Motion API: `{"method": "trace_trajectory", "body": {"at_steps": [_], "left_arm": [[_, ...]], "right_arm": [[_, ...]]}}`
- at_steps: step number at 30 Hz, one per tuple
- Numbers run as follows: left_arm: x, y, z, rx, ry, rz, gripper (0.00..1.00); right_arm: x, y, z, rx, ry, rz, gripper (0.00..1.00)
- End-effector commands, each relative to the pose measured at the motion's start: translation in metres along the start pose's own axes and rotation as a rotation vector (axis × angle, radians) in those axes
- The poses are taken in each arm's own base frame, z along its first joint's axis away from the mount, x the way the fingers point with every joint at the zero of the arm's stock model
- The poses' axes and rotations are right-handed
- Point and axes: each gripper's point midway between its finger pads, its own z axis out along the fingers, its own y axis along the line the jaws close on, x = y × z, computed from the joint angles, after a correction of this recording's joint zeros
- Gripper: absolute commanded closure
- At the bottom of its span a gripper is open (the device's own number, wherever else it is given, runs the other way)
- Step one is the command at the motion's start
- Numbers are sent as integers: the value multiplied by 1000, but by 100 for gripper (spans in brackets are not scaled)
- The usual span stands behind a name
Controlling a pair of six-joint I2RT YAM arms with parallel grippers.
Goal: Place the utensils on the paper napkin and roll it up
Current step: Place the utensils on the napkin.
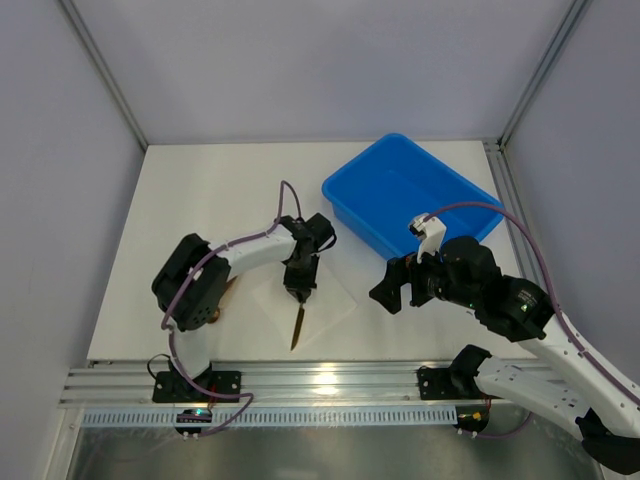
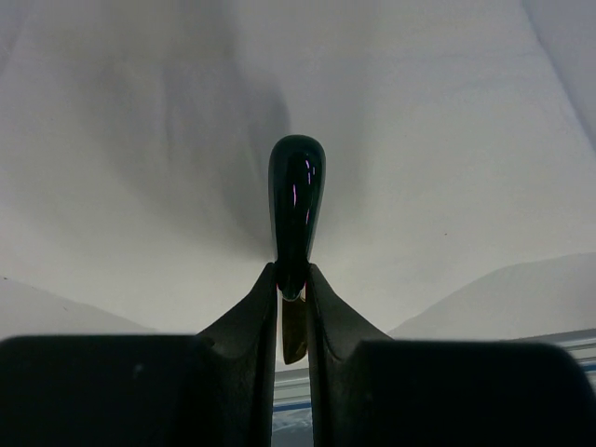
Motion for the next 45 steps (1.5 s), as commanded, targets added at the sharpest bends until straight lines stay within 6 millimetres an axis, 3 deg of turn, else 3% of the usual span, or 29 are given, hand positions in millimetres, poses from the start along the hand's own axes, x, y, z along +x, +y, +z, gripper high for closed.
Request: {"method": "trace_trajectory", "body": {"at_steps": [1,20,32,35,38,45], "left_arm": [[-8,-9,-3,35,-7,20,100],[-10,-6,10,28,13,7,98],[-12,-4,6,23,-3,3,72],[-16,-4,-1,27,-28,3,63],[-18,-7,-11,44,-46,1,60],[-30,-18,-57,112,-146,4,57]], "right_arm": [[-13,5,-5,-10,-53,-6,1],[-12,3,-5,-3,-56,-9,1],[-12,4,-5,-9,-53,-9,1],[-14,5,-6,-12,-57,-9,1],[-14,5,-6,-13,-56,-9,1],[-17,7,-8,-19,-62,-12,0]]}}
